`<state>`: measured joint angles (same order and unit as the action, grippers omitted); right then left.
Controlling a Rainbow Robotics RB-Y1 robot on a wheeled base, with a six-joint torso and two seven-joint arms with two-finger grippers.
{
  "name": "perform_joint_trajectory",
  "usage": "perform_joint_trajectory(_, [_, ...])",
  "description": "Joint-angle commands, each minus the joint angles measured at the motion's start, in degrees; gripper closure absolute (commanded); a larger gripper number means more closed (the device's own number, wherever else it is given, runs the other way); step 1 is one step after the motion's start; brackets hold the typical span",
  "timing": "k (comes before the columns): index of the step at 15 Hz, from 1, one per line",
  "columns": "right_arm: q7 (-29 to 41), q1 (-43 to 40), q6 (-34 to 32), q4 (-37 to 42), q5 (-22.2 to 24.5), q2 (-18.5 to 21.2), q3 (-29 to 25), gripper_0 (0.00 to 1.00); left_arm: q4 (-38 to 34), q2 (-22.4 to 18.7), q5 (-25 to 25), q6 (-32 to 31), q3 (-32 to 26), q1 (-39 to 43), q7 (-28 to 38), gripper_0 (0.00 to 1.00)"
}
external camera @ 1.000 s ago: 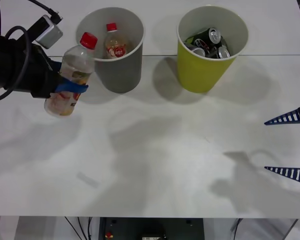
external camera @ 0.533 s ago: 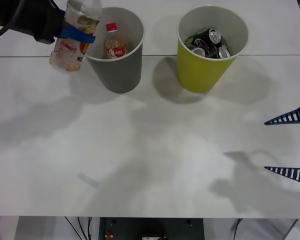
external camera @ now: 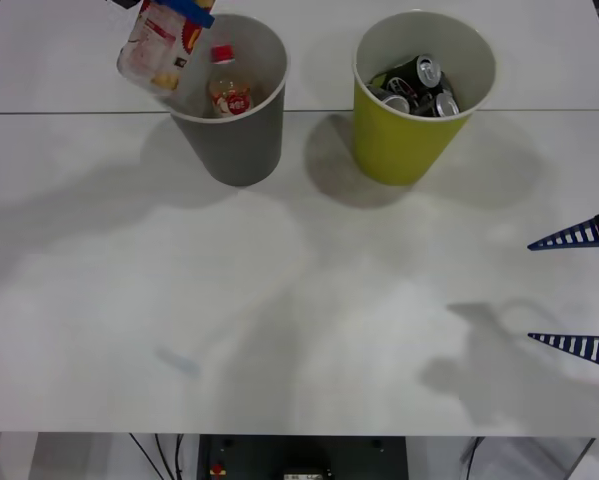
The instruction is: Put the can into the green bin and the plastic bottle into the gray bin
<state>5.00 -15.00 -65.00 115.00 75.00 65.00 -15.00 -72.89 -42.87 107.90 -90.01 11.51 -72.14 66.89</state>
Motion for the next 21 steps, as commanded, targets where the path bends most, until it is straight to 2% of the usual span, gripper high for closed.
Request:
perform_joint_trajectory(1, [0.0,0.0,0.0,0.0,0.0,0.0,0.0,0.00,4.9,2.0,1.5,0.0,0.3,-1.6,0.1,1.00])
perform_joint_trajectory(6, [0.0,0.0,0.0,0.0,0.0,0.0,0.0,0.00,6.5,4.7,4.6,0.0,0.3,-1.8,0.6,0.99])
perform_joint_trajectory(10, [0.0,0.0,0.0,0.0,0.0,0.0,0.0,0.00,6.5,5.8,5.0,0.0,0.3,-2.2,2.6,1.00])
perform_joint_trajectory(15, [0.0,0.0,0.0,0.0,0.0,0.0,0.0,0.00,6.6,6.5,5.7,4.8,0.3,-2.1,2.1,1.00])
perform_joint_trajectory(21, [0.0,0.0,0.0,0.0,0.0,0.0,0.0,0.00,6.6,7.0,5.1,7.6,0.2,-2.1,1.0,0.99])
